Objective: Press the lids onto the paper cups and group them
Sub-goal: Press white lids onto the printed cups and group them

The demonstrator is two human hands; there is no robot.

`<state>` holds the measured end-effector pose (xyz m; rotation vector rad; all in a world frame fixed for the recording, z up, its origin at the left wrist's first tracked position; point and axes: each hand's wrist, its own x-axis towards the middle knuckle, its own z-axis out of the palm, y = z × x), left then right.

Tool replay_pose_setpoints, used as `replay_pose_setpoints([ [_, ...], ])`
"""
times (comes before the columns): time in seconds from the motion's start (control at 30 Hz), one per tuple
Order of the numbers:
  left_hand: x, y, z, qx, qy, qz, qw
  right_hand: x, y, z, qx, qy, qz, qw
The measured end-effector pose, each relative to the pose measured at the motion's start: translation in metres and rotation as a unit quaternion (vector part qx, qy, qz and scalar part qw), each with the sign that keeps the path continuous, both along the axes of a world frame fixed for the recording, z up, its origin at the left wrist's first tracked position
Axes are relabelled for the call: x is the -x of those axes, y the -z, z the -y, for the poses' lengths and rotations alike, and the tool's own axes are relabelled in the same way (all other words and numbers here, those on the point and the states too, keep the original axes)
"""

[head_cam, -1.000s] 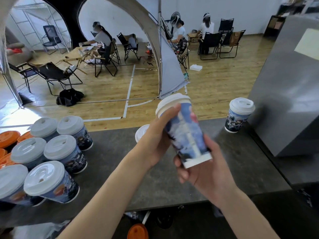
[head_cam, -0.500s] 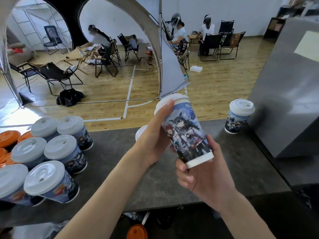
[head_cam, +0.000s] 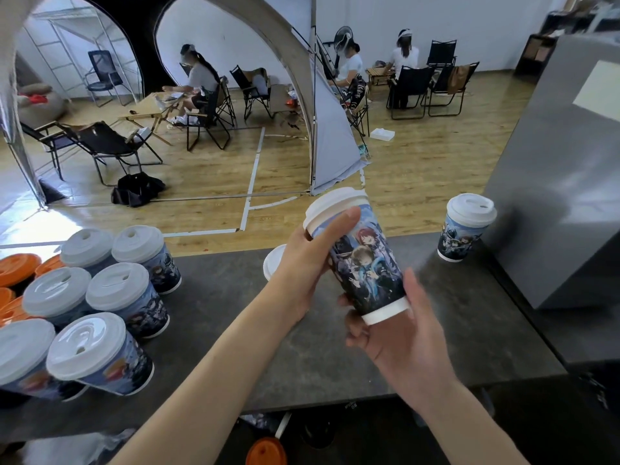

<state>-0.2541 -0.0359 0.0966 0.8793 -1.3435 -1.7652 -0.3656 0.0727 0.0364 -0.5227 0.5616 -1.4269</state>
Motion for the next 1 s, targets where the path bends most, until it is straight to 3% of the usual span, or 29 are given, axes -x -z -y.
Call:
replay_pose_setpoints([
  [0.2,-0.004,0.0,0.004,-0.006,0.04,-0.028,0.999,0.005,0.004,-0.001,-0.006,-0.097,0.069,0.993],
  [0.3,-0.001,0.0,0.004,0.038,-0.017,-0.006,0.999,0.002,0.009,0.003,-0.02,-0.08,0.052,0.995],
  [0.4,-0.001,-0.002,0.004,0.071,-0.012,0.03,0.997,0.003,0.013,0.004,-0.009,-0.084,0.057,0.995],
  [0.6,0.01,0.011,-0.002,0.101,-0.033,0.059,0.993,-0.007,0.014,0.008,-0.107,-0.033,0.119,0.987],
  [0.7,0.014,0.015,-0.004,0.084,-0.05,0.04,0.994,-0.007,0.011,0.012,-0.12,-0.022,0.12,0.985],
  [0.87,0.013,0.011,-0.004,-0.024,-0.023,-0.034,0.999,-0.012,0.006,0.014,-0.111,-0.016,0.095,0.989],
  [1.0,0.018,0.013,-0.004,0.002,-0.054,-0.03,0.998,-0.01,0.003,0.018,-0.127,-0.002,0.095,0.987],
])
